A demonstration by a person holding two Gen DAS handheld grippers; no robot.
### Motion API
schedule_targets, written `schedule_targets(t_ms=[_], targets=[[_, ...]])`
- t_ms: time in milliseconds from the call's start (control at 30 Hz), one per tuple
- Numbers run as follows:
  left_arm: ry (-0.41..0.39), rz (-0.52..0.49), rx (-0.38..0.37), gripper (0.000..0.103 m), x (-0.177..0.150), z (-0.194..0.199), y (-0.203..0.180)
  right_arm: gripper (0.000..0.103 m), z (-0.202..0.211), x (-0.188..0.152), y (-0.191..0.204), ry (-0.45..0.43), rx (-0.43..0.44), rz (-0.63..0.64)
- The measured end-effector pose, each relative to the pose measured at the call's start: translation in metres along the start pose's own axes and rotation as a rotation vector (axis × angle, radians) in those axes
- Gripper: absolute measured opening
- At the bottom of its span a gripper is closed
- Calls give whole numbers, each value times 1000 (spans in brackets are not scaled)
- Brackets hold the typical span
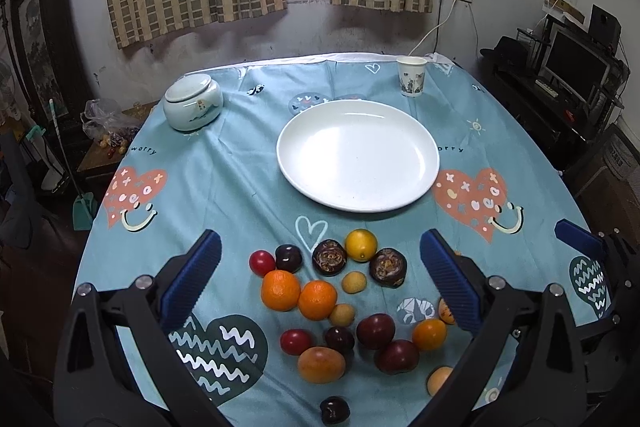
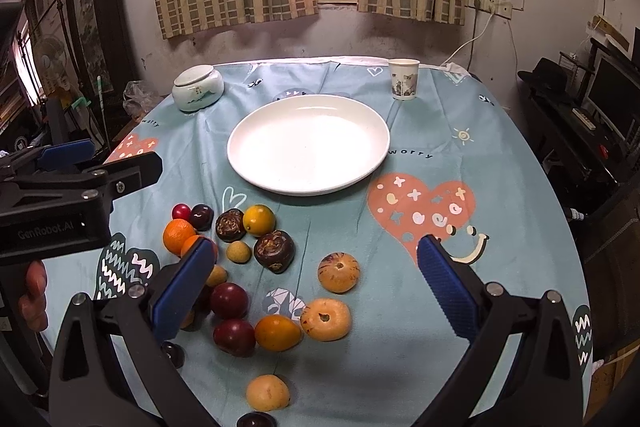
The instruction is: Organize fruits
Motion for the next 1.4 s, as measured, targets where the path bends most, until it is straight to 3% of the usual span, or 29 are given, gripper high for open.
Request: schedule_targets(t_ms=[667,1033,1400], targets=[[21,-22,-12,101,-8,2,-7,102,-1,-5,5,26,-34,25],[-6,-59,42,101,-2,14,-11,102,-5,-10,9,39,-19,33],[1,-62,44,101,-6,14,-11,102,-8,-16,15,58,-7,49]])
Point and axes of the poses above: each gripper's, at about its wrist camera, not at the fingertips, and z roughly against the way its jaws point, y to its left, x to its top, the point moved 4 cm from there along -z, roughly the way its jaws point, and after that the axes turned 13 degrees about -z, right-handed, at the moved point
